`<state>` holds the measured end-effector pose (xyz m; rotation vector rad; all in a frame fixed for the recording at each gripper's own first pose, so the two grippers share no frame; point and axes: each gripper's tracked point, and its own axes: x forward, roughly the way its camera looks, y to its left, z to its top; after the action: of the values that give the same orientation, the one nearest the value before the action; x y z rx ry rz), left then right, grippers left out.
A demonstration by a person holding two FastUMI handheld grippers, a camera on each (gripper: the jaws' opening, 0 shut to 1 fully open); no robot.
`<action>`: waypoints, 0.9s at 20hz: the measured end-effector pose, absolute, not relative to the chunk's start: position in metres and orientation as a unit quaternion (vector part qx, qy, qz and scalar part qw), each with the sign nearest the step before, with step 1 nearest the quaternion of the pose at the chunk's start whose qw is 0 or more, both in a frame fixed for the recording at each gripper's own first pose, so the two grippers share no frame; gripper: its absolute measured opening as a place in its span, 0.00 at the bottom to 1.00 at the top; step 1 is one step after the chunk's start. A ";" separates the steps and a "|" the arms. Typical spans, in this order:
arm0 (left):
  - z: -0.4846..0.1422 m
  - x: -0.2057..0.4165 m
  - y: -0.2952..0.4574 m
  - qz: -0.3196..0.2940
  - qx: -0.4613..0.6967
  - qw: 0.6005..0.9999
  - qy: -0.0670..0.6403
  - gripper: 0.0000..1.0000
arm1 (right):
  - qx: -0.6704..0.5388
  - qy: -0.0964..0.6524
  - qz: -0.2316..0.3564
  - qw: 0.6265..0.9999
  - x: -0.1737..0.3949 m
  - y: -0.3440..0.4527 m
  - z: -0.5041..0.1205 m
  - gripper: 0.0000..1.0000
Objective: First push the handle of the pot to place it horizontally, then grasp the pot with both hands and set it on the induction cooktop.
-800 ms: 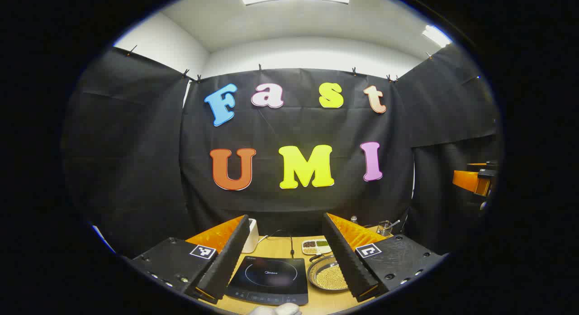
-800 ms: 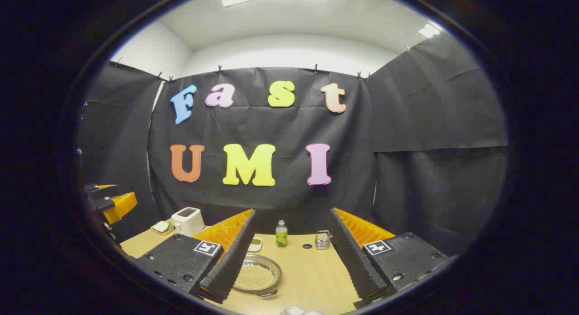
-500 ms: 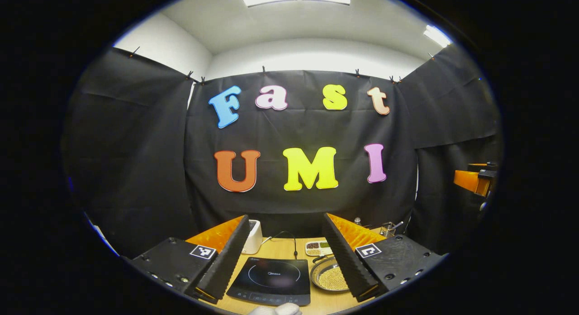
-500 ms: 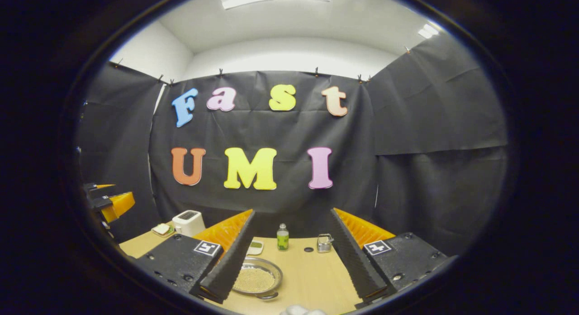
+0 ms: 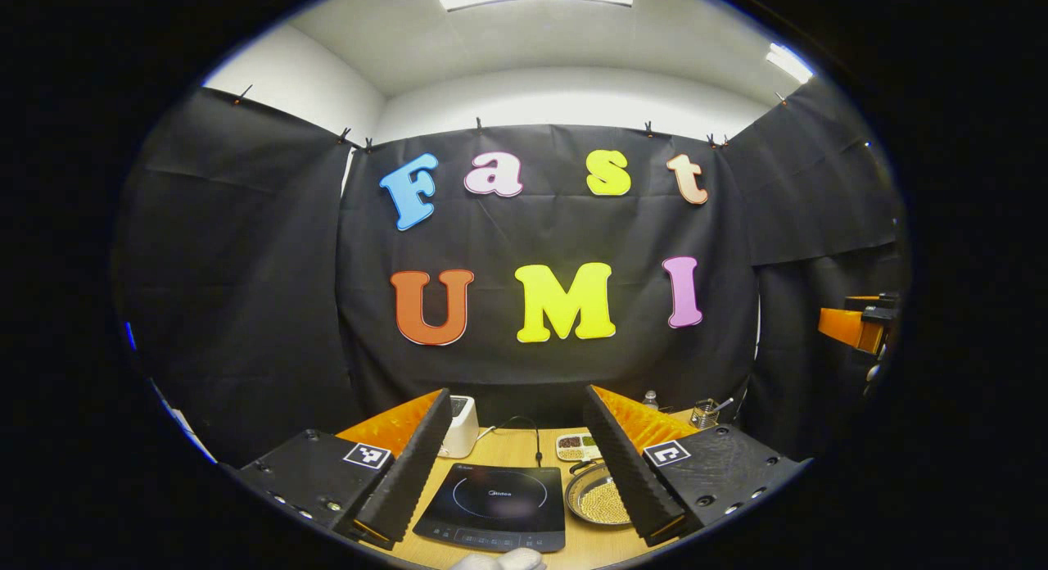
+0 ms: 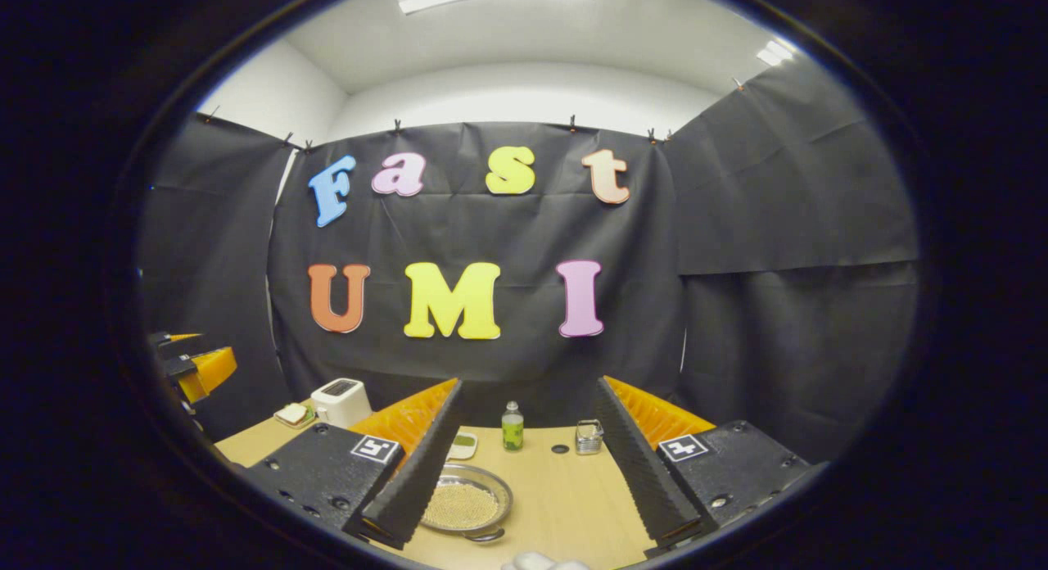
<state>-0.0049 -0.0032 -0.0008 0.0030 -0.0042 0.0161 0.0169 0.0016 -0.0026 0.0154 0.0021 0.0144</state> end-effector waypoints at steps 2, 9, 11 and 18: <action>-0.006 -0.006 -0.008 0.004 0.002 1.000 0.002 0.96 | 0.003 0.010 0.011 1.000 0.017 0.002 -0.007 0.96; -0.010 -0.013 -0.013 -0.003 -0.002 1.000 0.001 0.96 | -0.015 0.041 0.039 0.998 0.019 0.018 -0.028 0.88; -0.011 -0.014 -0.010 -0.001 -0.001 1.000 0.000 0.96 | -0.018 0.062 0.057 0.996 0.021 0.029 -0.042 0.68; -0.026 -0.023 0.000 0.006 -0.004 1.000 0.012 0.96 | 0.009 0.167 0.125 0.978 0.030 0.070 -0.128 0.04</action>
<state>-0.0226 0.0001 -0.0262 -0.0073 0.0232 0.0111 0.0301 0.0697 -0.1278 0.0174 0.3367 0.2528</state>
